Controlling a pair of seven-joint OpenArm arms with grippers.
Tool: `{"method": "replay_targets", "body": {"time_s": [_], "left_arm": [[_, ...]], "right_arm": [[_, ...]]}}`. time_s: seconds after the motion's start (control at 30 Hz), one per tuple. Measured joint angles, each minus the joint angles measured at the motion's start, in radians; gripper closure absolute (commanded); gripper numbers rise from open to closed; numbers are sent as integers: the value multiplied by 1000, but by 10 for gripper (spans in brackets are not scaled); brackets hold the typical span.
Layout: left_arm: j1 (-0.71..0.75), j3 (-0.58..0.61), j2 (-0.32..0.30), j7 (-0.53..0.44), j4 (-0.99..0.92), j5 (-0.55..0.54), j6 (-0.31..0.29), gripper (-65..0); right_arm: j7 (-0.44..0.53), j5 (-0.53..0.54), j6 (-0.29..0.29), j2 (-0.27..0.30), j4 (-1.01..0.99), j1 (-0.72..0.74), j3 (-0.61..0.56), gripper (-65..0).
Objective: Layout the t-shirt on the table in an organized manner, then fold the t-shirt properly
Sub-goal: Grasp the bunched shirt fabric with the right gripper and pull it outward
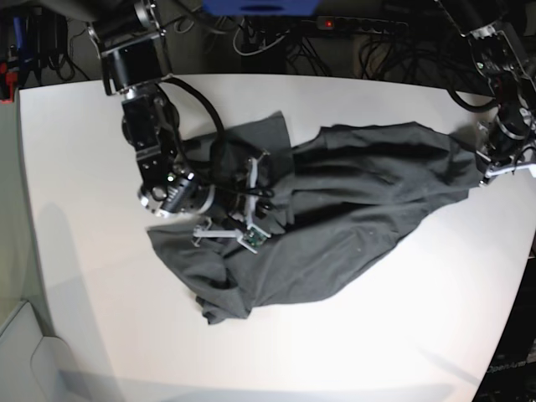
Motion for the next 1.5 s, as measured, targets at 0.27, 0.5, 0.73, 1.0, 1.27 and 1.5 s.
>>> {"method": "replay_targets", "body": {"time_s": [0.27, 0.5, 0.73, 1.0, 1.27, 1.5], "left_arm": [[-8, 0, 0, 0, 0, 0, 0, -6], [-8, 0, 0, 1, 0, -1, 0, -6], [-8, 0, 0, 0, 0, 0, 0, -6], [-8, 0, 0, 0, 0, 0, 0, -6], [-8, 0, 0, 1, 0, 0, 0, -5], [-8, 3, 0, 0, 0, 0, 0, -5]], "right_arm": [[-6, -2, 0, 36, -19, -10, 8, 0], [-8, 0, 0, 79, 205, -32, 92, 0], [-100, -3, 1, 81, 264, -102, 76, 0], [-114, -1, 0, -3, 249, -127, -2, -278], [-98, 2, 1, -1, 112, -89, -65, -410], [-58, -2, 1, -1, 13, -27, -63, -410]]}}
